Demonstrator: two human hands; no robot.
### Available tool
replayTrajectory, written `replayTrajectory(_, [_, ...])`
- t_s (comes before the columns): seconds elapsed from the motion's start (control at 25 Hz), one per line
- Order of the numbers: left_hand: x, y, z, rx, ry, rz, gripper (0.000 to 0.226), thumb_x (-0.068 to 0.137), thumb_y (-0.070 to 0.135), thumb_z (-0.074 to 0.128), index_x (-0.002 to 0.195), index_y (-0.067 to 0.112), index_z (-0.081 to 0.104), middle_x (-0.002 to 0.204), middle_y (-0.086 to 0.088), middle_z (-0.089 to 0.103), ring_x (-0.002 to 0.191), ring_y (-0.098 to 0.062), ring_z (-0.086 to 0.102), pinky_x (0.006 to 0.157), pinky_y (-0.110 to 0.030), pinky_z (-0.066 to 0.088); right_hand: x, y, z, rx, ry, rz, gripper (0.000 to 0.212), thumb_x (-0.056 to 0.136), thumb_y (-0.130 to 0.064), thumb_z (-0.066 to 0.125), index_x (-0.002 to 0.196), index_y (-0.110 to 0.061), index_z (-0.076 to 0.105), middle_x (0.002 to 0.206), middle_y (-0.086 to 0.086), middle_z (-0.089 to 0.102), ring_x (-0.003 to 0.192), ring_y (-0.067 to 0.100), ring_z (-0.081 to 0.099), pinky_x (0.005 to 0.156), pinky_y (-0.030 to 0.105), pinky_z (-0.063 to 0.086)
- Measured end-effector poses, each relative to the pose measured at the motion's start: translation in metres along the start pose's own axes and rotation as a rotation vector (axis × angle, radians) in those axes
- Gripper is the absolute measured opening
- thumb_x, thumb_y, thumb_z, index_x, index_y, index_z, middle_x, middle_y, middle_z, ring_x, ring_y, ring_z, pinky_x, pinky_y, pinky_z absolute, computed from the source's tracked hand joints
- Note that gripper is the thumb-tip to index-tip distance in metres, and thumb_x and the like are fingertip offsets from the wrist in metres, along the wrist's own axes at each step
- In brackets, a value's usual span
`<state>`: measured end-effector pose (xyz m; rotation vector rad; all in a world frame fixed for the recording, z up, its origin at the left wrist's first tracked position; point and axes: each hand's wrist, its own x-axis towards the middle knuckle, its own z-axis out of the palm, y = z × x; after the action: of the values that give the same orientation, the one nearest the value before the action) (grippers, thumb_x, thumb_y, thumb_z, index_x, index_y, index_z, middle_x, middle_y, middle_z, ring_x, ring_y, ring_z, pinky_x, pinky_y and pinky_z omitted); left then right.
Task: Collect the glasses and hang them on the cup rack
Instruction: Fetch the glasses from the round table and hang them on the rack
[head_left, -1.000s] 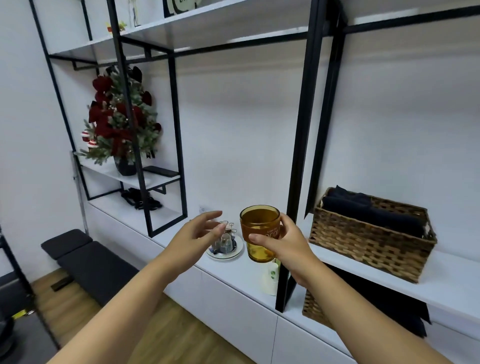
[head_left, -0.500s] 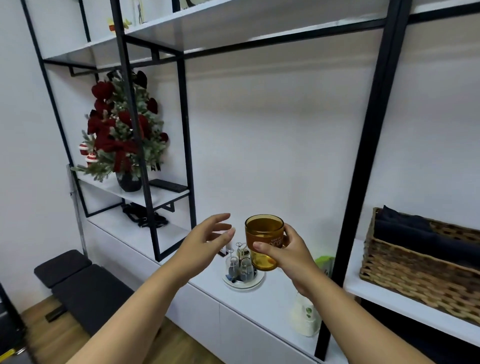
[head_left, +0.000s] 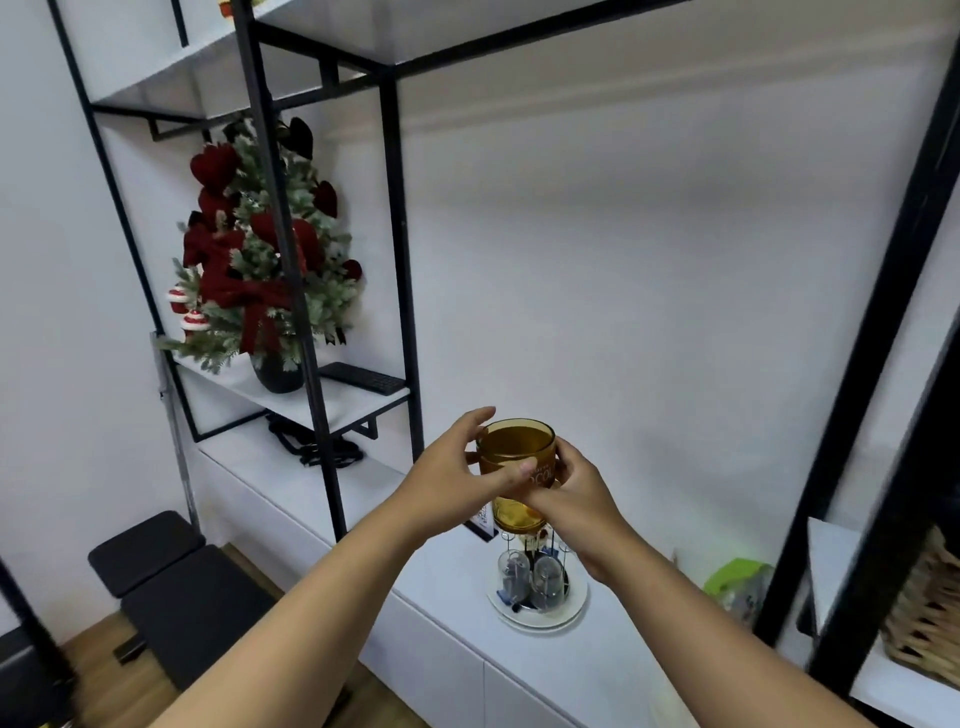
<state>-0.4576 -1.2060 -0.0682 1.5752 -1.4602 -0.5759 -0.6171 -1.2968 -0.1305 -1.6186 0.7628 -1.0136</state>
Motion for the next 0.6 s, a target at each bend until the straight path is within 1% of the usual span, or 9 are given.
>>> replayTrajectory(0.08, [0.032,-0.011,0.000,0.098,0.028,-0.029,0.093,0.078,0.061,0.083,0.157,0.035,0.040,0.148,0.006,0.056,0.125,-0.011,0.059,0.106,-0.033,0.052,0.034,0.014,0.007,-0.009,-0.027,-0.011,0.059,0.068,-0.045,0.093,0.122,-0.046,0.069,0.116,-0.013,0.078,0.107,0.009,0.075,0.092,0.040,0.063])
replayTrajectory(0.16, [0.066,-0.020,-0.001,0.158,0.055,-0.043,0.101,0.076,0.066,0.081,0.159,0.035,0.034,0.148,0.006,0.056,0.128,-0.013,0.057,0.107,-0.035,0.051,0.070,0.024,0.011,-0.008,-0.052,-0.021,0.058,0.069,-0.040,0.091,0.123,-0.045,0.070,0.118,-0.012,0.078,0.109,0.011,0.074,0.095,0.044,0.063])
replayTrajectory(0.24, [0.099,-0.031,-0.006,0.158,0.046,-0.074,0.112,0.072,0.072,0.080,0.163,0.037,0.025,0.148,0.005,0.054,0.131,-0.015,0.055,0.108,-0.036,0.050,0.101,0.033,0.013,0.000,-0.059,-0.020,0.058,0.068,-0.041,0.091,0.122,-0.044,0.070,0.120,-0.012,0.078,0.112,0.012,0.073,0.097,0.044,0.061])
replayTrajectory(0.32, [0.127,-0.037,-0.011,0.161,0.039,-0.082,0.119,0.069,0.075,0.080,0.164,0.038,0.019,0.149,0.005,0.054,0.133,-0.015,0.054,0.107,-0.033,0.048,0.129,0.037,0.015,0.009,-0.065,-0.022,0.059,0.066,-0.043,0.092,0.121,-0.043,0.070,0.120,-0.011,0.077,0.113,0.012,0.073,0.097,0.043,0.061])
replayTrajectory(0.48, [0.179,-0.048,-0.012,0.175,0.059,-0.100,0.120,0.066,0.075,0.082,0.164,0.036,0.023,0.150,0.002,0.055,0.133,-0.017,0.054,0.108,-0.037,0.050,0.168,0.041,0.016,0.020,-0.047,-0.026,0.061,0.066,-0.044,0.091,0.124,-0.039,0.069,0.121,-0.011,0.077,0.115,0.013,0.072,0.096,0.039,0.061])
replayTrajectory(0.56, [0.202,-0.052,-0.009,0.177,0.080,-0.112,0.121,0.065,0.074,0.083,0.163,0.033,0.027,0.151,0.000,0.054,0.132,-0.018,0.055,0.106,-0.034,0.050,0.184,0.046,0.013,0.022,-0.044,-0.018,0.064,0.069,-0.043,0.091,0.128,-0.041,0.067,0.123,-0.012,0.076,0.117,0.012,0.071,0.094,0.035,0.060])
replayTrajectory(0.6, [0.212,-0.055,-0.008,0.178,0.090,-0.113,0.122,0.064,0.074,0.083,0.163,0.030,0.028,0.151,0.001,0.053,0.133,-0.018,0.054,0.104,-0.032,0.049,0.192,0.048,0.011,0.029,-0.039,-0.013,0.069,0.070,-0.044,0.091,0.133,-0.042,0.064,0.126,-0.013,0.075,0.119,0.011,0.070,0.096,0.035,0.059])
